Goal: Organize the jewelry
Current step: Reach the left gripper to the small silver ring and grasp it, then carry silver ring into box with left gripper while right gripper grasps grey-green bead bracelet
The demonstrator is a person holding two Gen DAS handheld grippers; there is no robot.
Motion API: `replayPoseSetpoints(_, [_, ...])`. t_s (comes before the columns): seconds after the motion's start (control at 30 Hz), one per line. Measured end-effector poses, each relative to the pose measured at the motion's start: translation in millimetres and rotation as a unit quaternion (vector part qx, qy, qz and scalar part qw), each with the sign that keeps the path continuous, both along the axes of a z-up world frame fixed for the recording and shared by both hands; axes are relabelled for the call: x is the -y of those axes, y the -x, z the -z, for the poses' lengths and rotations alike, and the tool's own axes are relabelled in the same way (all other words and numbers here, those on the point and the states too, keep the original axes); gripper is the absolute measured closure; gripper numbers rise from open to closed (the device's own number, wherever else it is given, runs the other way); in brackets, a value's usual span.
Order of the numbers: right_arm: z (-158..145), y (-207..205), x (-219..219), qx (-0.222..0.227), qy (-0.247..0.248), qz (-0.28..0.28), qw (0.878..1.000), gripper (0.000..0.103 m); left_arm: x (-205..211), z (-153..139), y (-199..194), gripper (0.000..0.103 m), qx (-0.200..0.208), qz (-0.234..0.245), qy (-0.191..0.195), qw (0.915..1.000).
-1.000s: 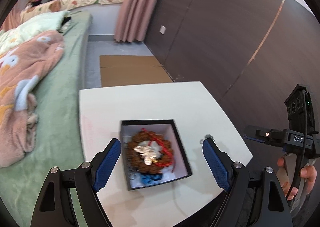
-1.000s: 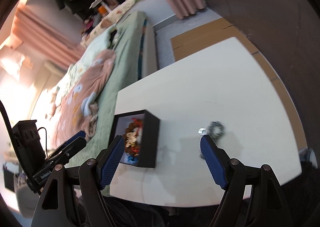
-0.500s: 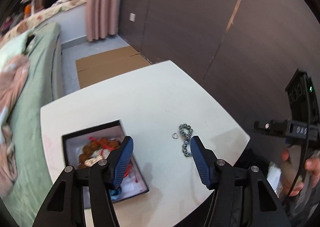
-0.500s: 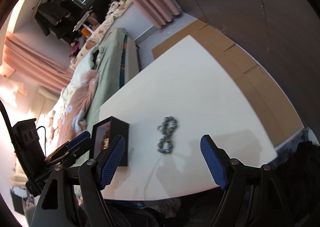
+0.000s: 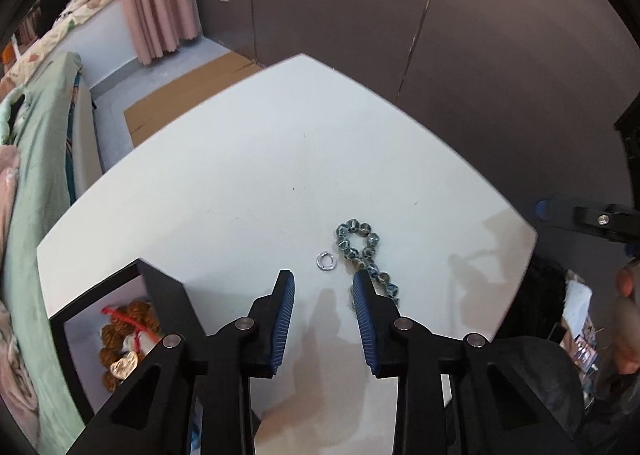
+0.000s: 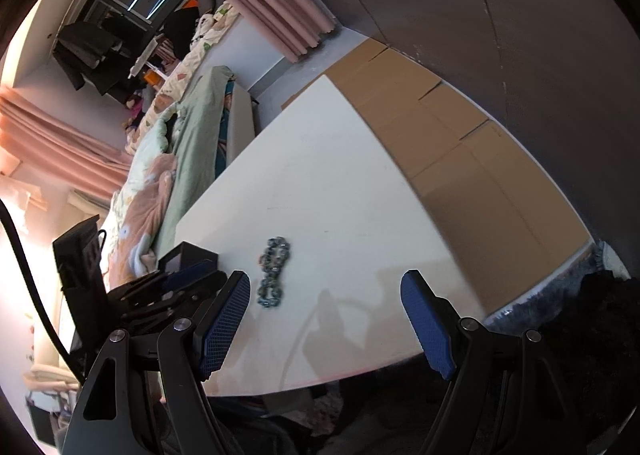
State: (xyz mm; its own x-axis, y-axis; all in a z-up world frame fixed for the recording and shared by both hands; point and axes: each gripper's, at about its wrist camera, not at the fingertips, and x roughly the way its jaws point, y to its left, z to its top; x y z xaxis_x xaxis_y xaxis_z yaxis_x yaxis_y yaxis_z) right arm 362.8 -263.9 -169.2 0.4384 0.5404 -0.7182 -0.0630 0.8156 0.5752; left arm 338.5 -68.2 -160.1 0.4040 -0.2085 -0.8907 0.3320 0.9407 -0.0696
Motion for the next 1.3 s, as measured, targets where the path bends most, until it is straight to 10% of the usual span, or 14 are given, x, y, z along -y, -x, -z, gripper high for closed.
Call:
replayPoseSetpoints(0.53, [12.0, -9.7, 6.7, -0.010, 0.004, -0.002, 1.000, 0.025, 24.5, 28.1, -22.1, 0.081, -0.018, 0.019, -0.046, 0.9986])
replayPoseSetpoints(1.0, [18.2, -19.3, -27.2, -0.033, 0.017, -0.026, 0.999, 0.026, 5.8, 3.0, -10.7, 0.090, 0.004, -0.010, -0.001, 0.9999])
replayPoseSetpoints(1.3, [24.4, -33.3, -77.6, -0.058, 0.030, -0.061, 0.996, 0.051, -27.2, -20.1, 2.5, 0.090, 0.024, -0.042, 0.028, 0.9984])
